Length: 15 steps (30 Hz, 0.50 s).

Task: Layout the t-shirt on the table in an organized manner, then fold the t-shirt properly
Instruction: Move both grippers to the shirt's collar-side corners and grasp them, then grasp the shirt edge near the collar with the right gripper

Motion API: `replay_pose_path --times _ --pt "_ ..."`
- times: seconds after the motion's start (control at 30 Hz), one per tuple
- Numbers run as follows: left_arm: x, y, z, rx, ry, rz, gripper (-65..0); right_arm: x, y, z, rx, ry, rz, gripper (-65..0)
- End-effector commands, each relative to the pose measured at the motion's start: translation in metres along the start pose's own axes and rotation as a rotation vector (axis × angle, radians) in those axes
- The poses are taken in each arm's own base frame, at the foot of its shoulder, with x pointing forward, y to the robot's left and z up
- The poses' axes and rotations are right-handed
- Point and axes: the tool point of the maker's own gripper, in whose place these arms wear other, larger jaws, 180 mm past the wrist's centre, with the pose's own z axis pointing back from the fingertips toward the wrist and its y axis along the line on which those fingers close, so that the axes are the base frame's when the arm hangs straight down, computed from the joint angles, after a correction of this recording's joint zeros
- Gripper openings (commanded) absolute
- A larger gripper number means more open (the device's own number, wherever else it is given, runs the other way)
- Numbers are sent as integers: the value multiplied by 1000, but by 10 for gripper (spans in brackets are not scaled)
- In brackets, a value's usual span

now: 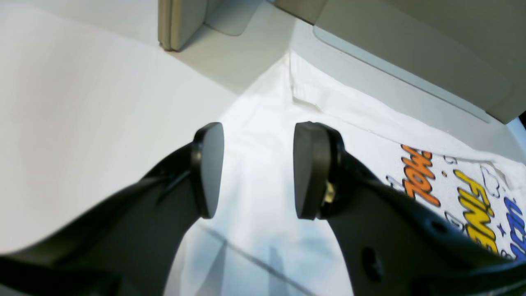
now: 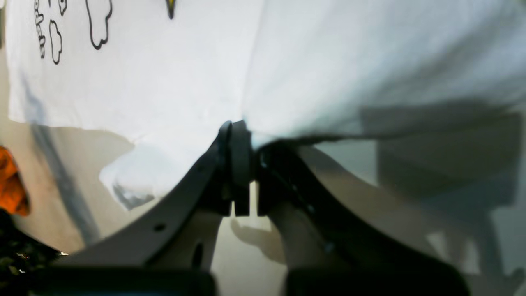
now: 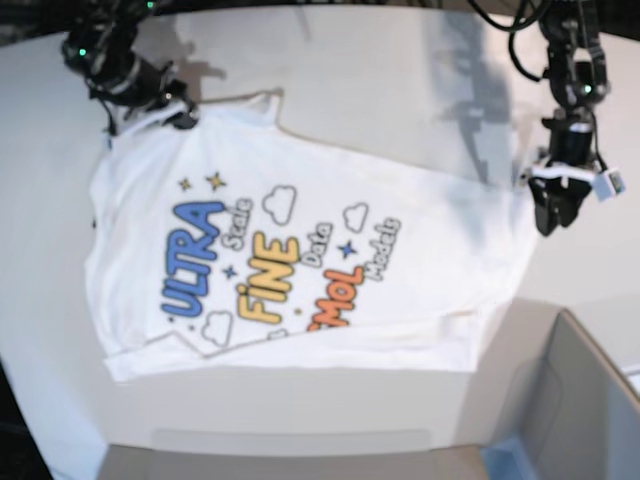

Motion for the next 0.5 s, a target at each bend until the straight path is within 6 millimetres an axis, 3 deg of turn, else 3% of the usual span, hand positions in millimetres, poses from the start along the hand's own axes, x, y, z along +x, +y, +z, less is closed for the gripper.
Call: replay_pose_path --times 0.0,0.13,0.27,0.33,0.47 --pt "16 -4 -1 -20 -50 -15 -384 12 10 8 24 -48 35 -650" --pt "11 -7 -2 -28 -30 -14 -384 32 23 15 38 -111 78 -650" --pt "-4 -9 -3 -32 57 -15 -384 71 33 16 53 -207 120 -650" --pt "-2 -12 -8 -41 69 -15 -384 94 38 16 35 -253 154 -650" --pt "-7 -15 -11 -48 112 -17 -384 125 42 -5 -55 -221 220 -650"
